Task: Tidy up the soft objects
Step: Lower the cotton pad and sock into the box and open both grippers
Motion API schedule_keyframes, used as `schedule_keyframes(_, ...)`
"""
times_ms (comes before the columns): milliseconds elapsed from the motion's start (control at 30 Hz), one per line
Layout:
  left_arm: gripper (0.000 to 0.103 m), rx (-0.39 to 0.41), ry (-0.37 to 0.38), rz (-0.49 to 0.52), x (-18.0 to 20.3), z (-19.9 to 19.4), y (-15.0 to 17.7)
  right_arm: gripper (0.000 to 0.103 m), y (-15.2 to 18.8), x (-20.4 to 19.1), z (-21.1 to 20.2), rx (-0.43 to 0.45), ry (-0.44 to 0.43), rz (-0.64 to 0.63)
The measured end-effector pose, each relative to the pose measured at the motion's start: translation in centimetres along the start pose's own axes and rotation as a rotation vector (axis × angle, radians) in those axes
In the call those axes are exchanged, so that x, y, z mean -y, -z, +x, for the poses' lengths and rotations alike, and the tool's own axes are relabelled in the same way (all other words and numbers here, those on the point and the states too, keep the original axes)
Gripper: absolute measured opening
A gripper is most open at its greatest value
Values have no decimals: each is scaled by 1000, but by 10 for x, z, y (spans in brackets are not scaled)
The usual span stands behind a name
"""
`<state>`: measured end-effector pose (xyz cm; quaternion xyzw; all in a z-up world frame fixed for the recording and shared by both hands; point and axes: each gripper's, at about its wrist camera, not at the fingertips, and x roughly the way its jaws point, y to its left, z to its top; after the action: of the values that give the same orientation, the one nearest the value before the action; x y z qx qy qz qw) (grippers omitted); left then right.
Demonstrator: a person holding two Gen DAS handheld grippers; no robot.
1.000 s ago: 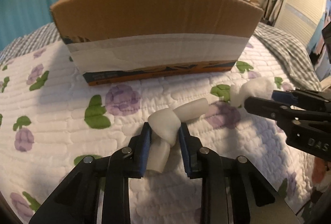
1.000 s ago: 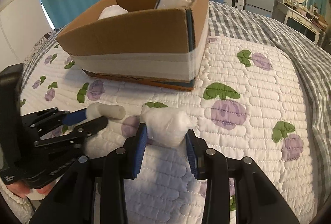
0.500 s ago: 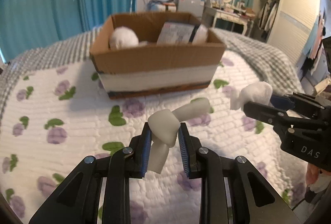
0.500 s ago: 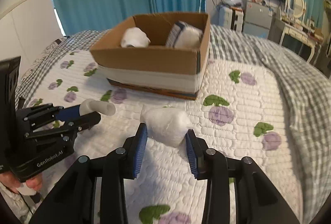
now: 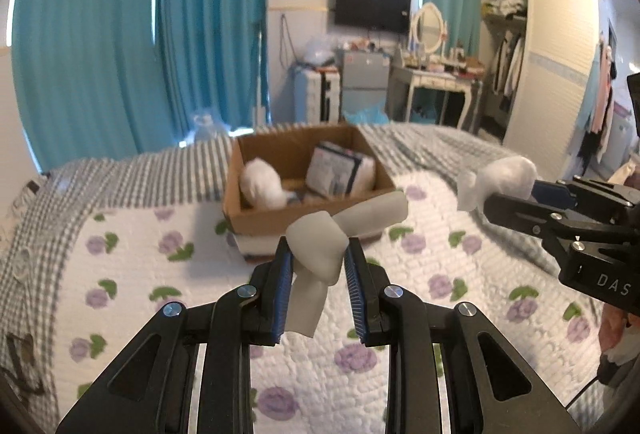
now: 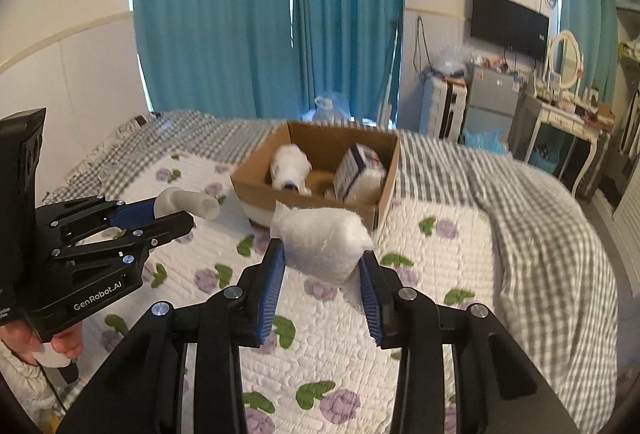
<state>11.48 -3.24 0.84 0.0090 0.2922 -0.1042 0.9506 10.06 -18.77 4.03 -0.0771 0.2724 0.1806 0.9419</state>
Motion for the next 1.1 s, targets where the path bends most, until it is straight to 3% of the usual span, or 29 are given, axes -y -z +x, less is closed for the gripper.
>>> schedule_keyframes(233,25,80,-18,-5,-13,-7,-47,36,-49,1,-2,72,-15,-32)
schedule_keyframes(433,25,87,-49,28,-18,20,-82,36,-101,12,32,111,-21,-37)
schedule_keyframes(733,25,11,-45,-24,-47,122,-115,36,-137,31,137,43,-12,-25)
schedule_keyframes(900,25,-59,-64,9,-52,185,-109,36,-140,48,207,-28,-31,0)
schedule_keyframes(1100,26,-124,-82,-13,-63,231,-94,36,-137,61,267,-72,-60,35)
